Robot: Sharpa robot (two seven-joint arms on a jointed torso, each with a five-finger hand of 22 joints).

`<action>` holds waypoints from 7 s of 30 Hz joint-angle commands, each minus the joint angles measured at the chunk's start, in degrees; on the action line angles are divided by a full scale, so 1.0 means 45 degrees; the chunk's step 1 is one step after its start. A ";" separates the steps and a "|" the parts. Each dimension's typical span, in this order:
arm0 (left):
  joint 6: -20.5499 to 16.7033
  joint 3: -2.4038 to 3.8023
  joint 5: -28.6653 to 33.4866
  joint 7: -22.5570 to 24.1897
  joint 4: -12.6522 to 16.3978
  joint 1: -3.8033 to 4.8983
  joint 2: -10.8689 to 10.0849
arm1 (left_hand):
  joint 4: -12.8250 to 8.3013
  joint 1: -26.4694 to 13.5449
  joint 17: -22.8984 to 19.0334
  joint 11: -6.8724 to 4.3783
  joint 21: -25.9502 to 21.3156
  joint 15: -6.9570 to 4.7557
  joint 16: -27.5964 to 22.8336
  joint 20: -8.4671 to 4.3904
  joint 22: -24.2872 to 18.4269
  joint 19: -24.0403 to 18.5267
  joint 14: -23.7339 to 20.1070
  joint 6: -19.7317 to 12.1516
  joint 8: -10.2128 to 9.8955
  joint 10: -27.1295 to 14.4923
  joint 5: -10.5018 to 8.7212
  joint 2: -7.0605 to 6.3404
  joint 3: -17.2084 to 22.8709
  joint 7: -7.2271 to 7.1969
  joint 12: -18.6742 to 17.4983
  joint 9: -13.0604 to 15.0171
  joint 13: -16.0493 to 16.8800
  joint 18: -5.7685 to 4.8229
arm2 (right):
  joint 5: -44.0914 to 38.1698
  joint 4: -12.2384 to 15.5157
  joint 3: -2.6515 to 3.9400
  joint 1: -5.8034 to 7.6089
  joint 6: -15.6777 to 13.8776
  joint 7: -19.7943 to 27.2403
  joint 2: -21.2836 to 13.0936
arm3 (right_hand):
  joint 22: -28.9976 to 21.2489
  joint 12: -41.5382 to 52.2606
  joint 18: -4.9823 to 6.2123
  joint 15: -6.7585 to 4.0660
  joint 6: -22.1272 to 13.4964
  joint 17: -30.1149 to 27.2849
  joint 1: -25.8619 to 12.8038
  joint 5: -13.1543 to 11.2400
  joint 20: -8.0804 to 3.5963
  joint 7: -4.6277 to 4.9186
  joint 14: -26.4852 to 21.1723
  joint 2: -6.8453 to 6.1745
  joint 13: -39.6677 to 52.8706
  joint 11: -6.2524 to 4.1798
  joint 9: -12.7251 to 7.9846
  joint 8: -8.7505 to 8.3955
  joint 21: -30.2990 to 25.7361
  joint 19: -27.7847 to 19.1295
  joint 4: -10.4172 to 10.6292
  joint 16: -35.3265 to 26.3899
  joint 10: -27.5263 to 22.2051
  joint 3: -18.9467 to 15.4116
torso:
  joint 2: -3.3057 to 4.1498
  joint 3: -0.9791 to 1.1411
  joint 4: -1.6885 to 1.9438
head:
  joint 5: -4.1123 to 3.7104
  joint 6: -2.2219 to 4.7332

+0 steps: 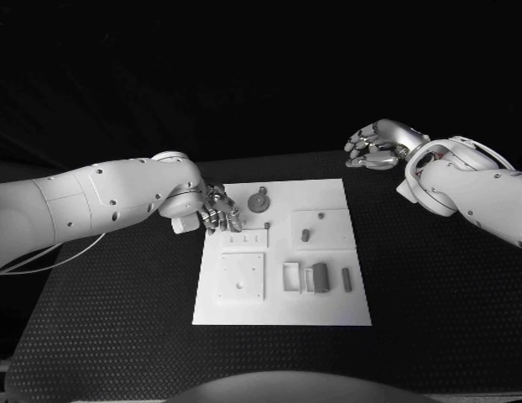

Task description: Assemble the parts on the task board

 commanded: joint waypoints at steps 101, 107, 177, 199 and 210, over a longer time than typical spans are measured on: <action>0.0487 0.0017 -0.2062 -0.0302 -0.0918 -0.0651 0.1246 | 0.0085 -0.1180 -0.1394 -0.0678 0.1015 -0.0848 0.2791 -0.0838 0.0857 0.1251 0.0510 0.1480 0.0313 0.0711 0.0037 0.0320 -0.0256 -0.0708 0.1843 0.4159 0.0375 -0.0037 | 0.0127 0.0475 0.0021 0.0000 0.0539 0.0113 0.0088 | 0.0240 -0.0120 0.0531 0.0010 -0.0379 -0.0039 0.0186 0.0075 -0.0033 0.0400 -0.0031 0.0152 0.0009 0.0099 0.0014 0.0043 0.0044 -0.0025 -0.0184 0.0027 0.0133 -0.0030 | 0.0012 0.0007 0.0024 | -0.0414 -0.0470; 0.0424 0.0018 -0.2062 -0.0256 -0.0902 -0.0659 0.1281 | 0.0084 -0.1181 -0.1413 -0.0681 0.1025 -0.0853 0.2811 -0.0844 0.0856 0.1251 0.0505 0.1487 0.0306 0.0710 0.0037 0.0322 -0.0252 -0.0711 0.1853 0.4169 0.0375 -0.0039 | 0.0127 0.0476 0.0021 0.0000 0.0556 0.0115 0.0097 | 0.0240 -0.0122 0.0531 0.0010 -0.0378 -0.0041 0.0188 0.0076 -0.0032 0.0399 -0.0032 0.0158 0.0010 0.0099 0.0015 0.0044 0.0044 -0.0026 -0.0186 0.0028 0.0135 -0.0031 | 0.0008 0.0012 0.0023 | -0.0427 -0.0474; -0.1156 0.0020 -0.1982 -0.0064 0.0148 -0.0789 0.0644 | 0.0073 -0.1130 -0.2012 -0.0771 0.1275 -0.0977 0.3298 -0.0984 0.0837 0.1332 0.0534 0.1756 0.0115 0.0815 0.0046 0.0304 0.0002 -0.0797 0.2059 0.4372 0.0293 -0.0103 | 0.0128 0.0409 0.0021 0.0000 0.0794 0.0104 0.0063 | 0.0238 -0.0150 0.0531 0.0011 -0.0370 -0.0059 0.0168 0.0076 -0.0018 0.0397 -0.0044 0.0195 0.0014 0.0100 0.0021 0.0059 0.0043 -0.0043 -0.0181 0.0031 0.0146 -0.0063 | 0.0008 -0.0001 0.0027 | -0.0467 -0.0525; -0.1104 0.0022 -0.2577 -0.0050 0.0007 -0.0875 0.0667 | 0.0065 -0.1134 -0.2051 -0.0771 0.1284 -0.0978 0.3323 -0.0991 0.0837 0.1327 0.0525 0.1762 0.0103 0.0814 0.0046 0.0287 0.0006 -0.0797 0.2066 0.4388 0.0285 -0.0106 | 0.0142 0.0398 0.0021 -0.0001 0.0837 0.0124 0.0086 | 0.0237 -0.0157 0.0531 0.0012 -0.0369 -0.0064 0.0139 0.0077 -0.0013 0.0398 -0.0044 0.0217 0.0014 0.0100 0.0022 0.0062 0.0043 -0.0043 -0.0162 0.0033 0.0149 -0.0073 | 0.0008 0.0007 0.0018 | -0.0458 -0.0551; -0.0984 0.0022 -0.2577 -0.0065 -0.0042 -0.0892 0.0705 | 0.0068 -0.1142 -0.2068 -0.0771 0.1287 -0.0978 0.3333 -0.0993 0.0836 0.1326 0.0522 0.1764 0.0098 0.0813 0.0045 0.0283 0.0004 -0.0797 0.2069 0.4396 0.0282 -0.0109 | 0.0151 0.0408 0.0021 -0.0001 0.0866 0.0132 0.0077 | 0.0236 -0.0159 0.0531 0.0012 -0.0366 -0.0065 0.0131 0.0078 -0.0012 0.0396 -0.0045 0.0225 0.0015 0.0100 0.0023 0.0065 0.0043 -0.0043 -0.0159 0.0034 0.0152 -0.0076 | 0.0011 0.0007 0.0022 | -0.0471 -0.0564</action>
